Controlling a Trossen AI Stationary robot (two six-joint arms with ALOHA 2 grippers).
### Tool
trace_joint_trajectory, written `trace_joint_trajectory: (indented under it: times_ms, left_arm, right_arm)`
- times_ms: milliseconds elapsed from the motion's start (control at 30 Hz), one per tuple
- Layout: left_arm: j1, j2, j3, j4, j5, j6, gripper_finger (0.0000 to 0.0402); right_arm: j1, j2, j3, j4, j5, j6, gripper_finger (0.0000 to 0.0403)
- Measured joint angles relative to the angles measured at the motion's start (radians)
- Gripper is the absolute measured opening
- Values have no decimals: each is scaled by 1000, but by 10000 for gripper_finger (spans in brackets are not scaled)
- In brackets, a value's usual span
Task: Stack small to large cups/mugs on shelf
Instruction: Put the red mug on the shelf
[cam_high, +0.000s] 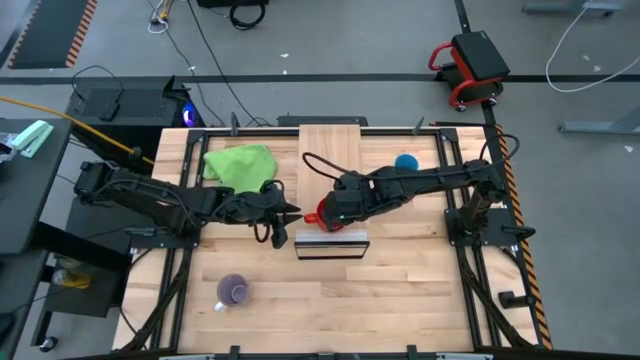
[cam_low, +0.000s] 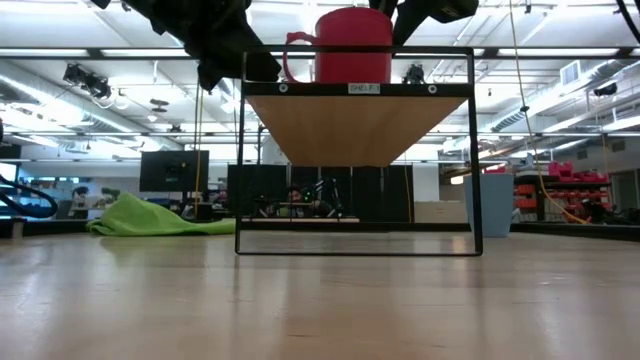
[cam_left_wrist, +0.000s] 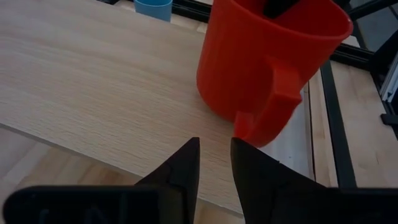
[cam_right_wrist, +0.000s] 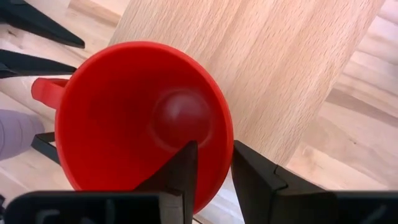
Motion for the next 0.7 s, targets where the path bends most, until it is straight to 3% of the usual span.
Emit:
trace_joint_trajectory:
  times_ms: [700]
  left_arm:
    - [0, 0, 0, -6, 0, -1, 101]
  right_arm:
    - [19, -18, 2, 2, 39, -22, 101]
